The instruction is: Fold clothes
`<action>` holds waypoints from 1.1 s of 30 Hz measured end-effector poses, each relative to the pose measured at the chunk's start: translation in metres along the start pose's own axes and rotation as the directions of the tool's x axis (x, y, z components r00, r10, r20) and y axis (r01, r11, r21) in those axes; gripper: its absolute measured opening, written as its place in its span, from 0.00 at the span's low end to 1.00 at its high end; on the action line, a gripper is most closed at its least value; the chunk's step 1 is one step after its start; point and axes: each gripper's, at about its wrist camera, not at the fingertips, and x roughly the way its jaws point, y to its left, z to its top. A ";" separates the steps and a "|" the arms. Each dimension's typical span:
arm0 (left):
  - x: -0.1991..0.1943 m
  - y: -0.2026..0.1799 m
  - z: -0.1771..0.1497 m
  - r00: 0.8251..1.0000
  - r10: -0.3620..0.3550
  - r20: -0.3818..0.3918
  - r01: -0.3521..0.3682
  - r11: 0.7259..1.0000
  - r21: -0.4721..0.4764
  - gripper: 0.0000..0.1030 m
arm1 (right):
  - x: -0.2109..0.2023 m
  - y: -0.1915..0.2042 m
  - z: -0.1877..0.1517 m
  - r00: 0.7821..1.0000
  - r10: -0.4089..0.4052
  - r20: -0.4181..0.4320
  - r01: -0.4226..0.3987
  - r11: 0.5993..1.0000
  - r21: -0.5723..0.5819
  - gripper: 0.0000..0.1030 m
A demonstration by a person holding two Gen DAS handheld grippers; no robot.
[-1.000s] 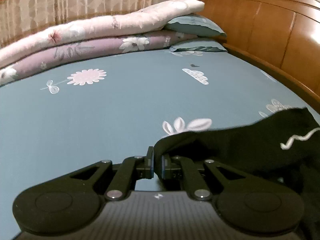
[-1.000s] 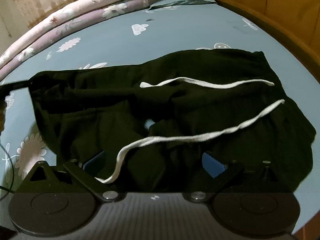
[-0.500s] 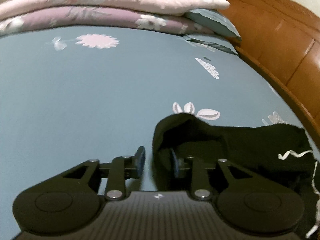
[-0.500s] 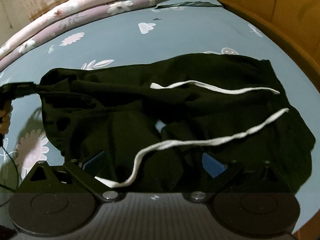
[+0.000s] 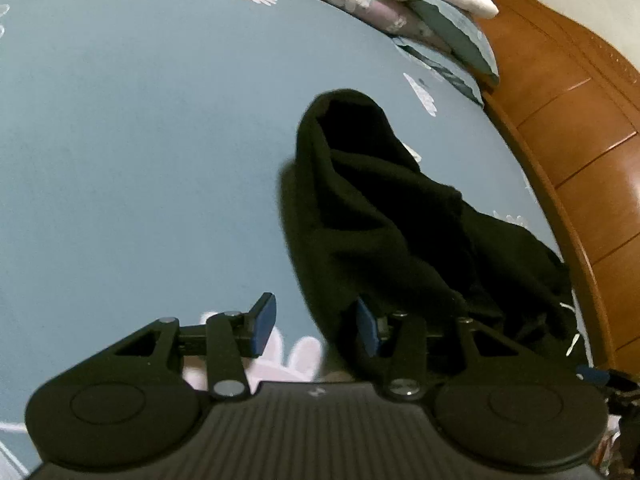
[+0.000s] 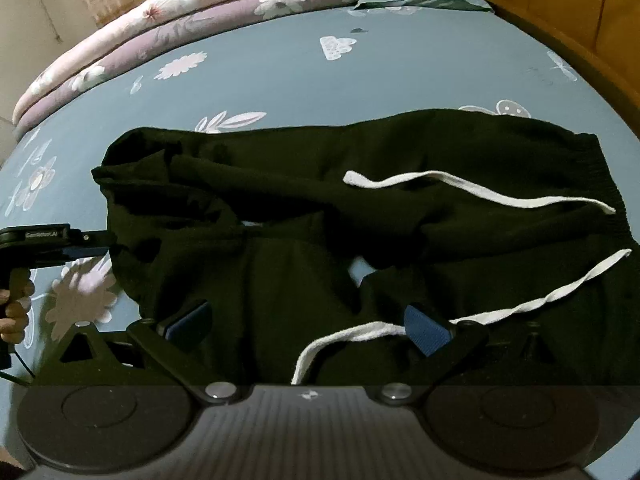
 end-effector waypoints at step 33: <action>-0.056 0.004 0.044 0.938 0.296 0.182 -0.328 0.926 0.186 0.04 | 0.003 0.005 0.002 1.000 -0.018 -0.002 0.018 1.000 -0.014 1.00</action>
